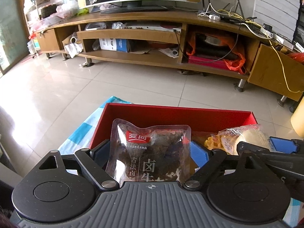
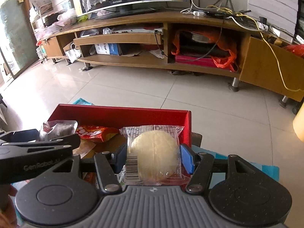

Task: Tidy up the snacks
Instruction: 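Lower the jerky packet and bun into the box and open both grippers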

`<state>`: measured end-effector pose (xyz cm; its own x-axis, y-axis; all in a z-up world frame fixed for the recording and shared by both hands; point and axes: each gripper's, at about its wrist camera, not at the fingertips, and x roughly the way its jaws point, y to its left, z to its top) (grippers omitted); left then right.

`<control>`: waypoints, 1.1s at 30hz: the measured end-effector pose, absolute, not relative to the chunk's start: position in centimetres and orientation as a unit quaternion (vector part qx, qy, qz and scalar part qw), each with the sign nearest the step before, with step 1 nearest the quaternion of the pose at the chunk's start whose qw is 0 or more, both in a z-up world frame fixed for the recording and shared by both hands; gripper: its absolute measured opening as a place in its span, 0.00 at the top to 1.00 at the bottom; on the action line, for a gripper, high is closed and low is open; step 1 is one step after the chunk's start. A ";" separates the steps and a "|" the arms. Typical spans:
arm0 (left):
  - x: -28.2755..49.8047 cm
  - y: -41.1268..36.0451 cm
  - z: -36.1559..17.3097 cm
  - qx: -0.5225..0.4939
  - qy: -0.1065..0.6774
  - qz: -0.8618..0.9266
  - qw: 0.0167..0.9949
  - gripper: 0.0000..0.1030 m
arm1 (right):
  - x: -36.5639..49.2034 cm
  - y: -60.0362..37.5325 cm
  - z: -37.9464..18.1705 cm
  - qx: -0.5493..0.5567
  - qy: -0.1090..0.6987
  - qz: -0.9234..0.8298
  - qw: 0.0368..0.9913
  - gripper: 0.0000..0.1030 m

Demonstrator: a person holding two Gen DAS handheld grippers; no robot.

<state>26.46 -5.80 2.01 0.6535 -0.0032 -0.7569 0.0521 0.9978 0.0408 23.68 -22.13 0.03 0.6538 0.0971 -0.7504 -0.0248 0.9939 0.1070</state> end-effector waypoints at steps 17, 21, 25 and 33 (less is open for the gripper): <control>26.3 -5.1 3.3 0.014 0.408 -0.012 0.913 0.09 | 23.2 -23.1 1.8 0.120 0.398 0.068 0.907 0.34; 26.4 -4.8 3.3 -0.012 0.414 -0.027 0.910 0.09 | 23.3 -23.3 1.9 0.131 0.398 0.071 0.905 0.34; 26.4 -5.1 3.4 0.004 0.405 -0.017 0.914 0.09 | 23.3 -23.5 1.8 0.129 0.399 0.063 0.906 0.34; 26.2 -5.1 3.6 0.014 0.398 -0.008 0.917 0.06 | 22.9 -24.0 2.0 0.125 0.396 0.049 0.908 0.33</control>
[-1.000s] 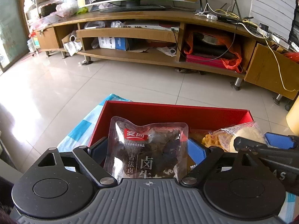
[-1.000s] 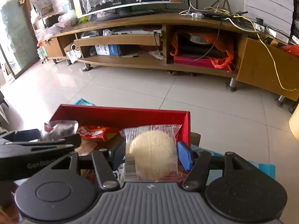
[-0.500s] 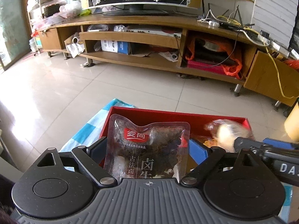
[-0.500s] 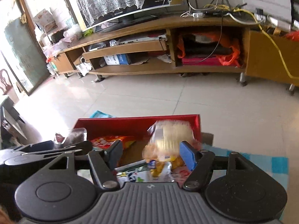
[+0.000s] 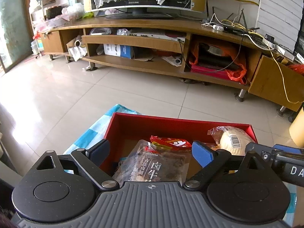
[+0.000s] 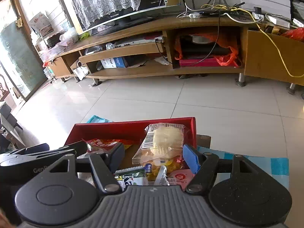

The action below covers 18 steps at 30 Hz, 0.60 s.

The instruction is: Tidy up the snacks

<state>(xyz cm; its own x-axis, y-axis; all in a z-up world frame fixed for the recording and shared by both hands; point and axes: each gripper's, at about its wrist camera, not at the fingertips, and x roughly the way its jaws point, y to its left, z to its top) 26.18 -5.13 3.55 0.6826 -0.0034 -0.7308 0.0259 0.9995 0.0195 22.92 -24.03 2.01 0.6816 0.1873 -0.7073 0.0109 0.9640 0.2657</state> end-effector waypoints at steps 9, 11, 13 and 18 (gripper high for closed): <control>26.2 -5.8 3.0 0.038 0.401 -0.004 0.915 0.02 | 23.2 -24.1 1.5 0.112 0.402 0.028 0.908 0.29; 26.1 -5.7 3.0 0.039 0.403 -0.003 0.914 0.02 | 23.2 -24.0 1.5 0.106 0.404 0.025 0.908 0.29; 25.8 -5.6 3.2 0.039 0.403 -0.003 0.914 0.02 | 22.9 -23.8 1.7 0.099 0.404 0.022 0.909 0.29; 24.2 -5.1 3.9 0.034 0.404 -0.012 0.914 0.01 | 21.2 -23.5 2.8 0.075 0.397 0.012 0.915 0.27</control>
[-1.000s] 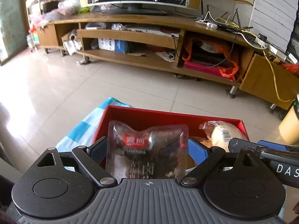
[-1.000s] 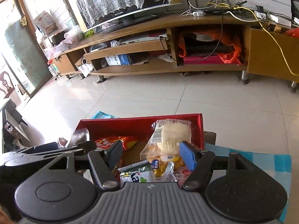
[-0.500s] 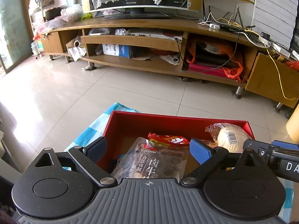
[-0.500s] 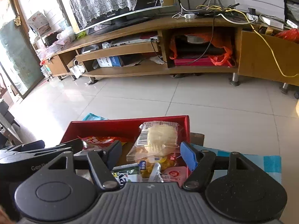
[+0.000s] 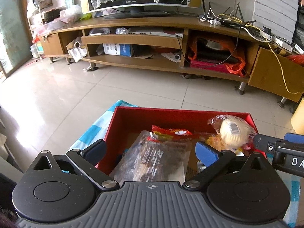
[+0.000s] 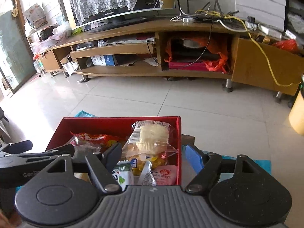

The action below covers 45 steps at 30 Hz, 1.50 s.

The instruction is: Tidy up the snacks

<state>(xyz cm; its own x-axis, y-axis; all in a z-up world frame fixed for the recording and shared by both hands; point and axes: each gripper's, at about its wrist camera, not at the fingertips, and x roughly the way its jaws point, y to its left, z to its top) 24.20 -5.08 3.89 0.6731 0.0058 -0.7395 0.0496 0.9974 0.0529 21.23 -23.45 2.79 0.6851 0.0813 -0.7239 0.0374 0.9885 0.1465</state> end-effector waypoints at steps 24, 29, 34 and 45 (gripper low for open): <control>15.2 -3.3 4.8 0.031 0.403 -0.036 0.914 0.00 | 9.8 -21.5 4.3 0.053 0.382 -0.006 0.922 0.22; 14.0 -3.0 4.6 0.032 0.404 -0.037 0.913 0.00 | 8.7 -21.1 3.9 0.051 0.388 -0.006 0.920 0.22; 13.1 -3.0 4.1 0.039 0.409 -0.037 0.911 0.00 | 8.0 -21.0 3.7 0.054 0.393 -0.008 0.918 0.22; 11.1 -3.2 3.9 0.044 0.413 -0.046 0.908 0.00 | 6.6 -20.2 3.4 0.055 0.398 -0.002 0.916 0.22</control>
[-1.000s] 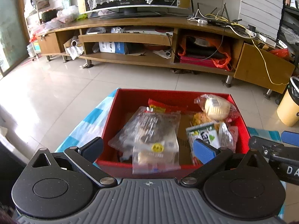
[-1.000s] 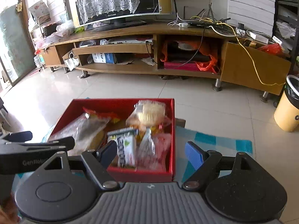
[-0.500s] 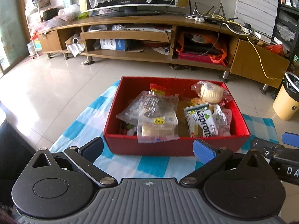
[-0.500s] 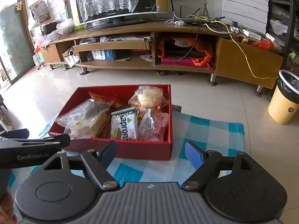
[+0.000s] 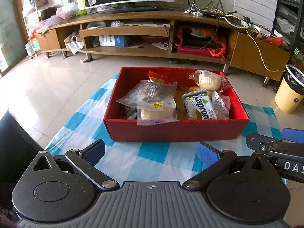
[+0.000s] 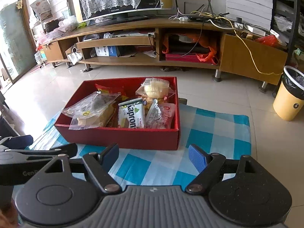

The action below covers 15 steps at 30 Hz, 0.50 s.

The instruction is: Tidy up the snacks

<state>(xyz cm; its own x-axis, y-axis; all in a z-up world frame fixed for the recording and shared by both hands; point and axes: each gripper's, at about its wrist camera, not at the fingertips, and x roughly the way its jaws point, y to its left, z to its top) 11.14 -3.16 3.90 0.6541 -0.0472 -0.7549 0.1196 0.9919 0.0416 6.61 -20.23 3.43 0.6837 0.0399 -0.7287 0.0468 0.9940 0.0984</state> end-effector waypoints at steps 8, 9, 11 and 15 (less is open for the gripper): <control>9.6 -2.6 4.1 0.036 0.413 -0.053 0.908 0.00 | 4.8 -19.9 3.7 0.058 0.393 -0.005 0.918 0.22; 9.4 -2.6 4.1 0.035 0.414 -0.054 0.908 0.00 | 4.5 -19.9 3.7 0.059 0.392 -0.005 0.918 0.22; 8.9 -2.5 4.1 0.033 0.415 -0.056 0.907 0.00 | 3.9 -19.8 3.7 0.061 0.391 -0.005 0.918 0.22; 7.8 -2.2 4.3 0.033 0.414 -0.059 0.908 0.00 | 2.7 -19.7 3.7 0.066 0.389 -0.005 0.919 0.22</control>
<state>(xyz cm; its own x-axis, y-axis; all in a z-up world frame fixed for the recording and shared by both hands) 7.76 -2.23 4.32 0.6507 -0.0800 -0.7551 0.1348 0.9908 0.0112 2.67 -19.68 3.72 0.6975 0.0428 -0.7153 0.0597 0.9913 0.1175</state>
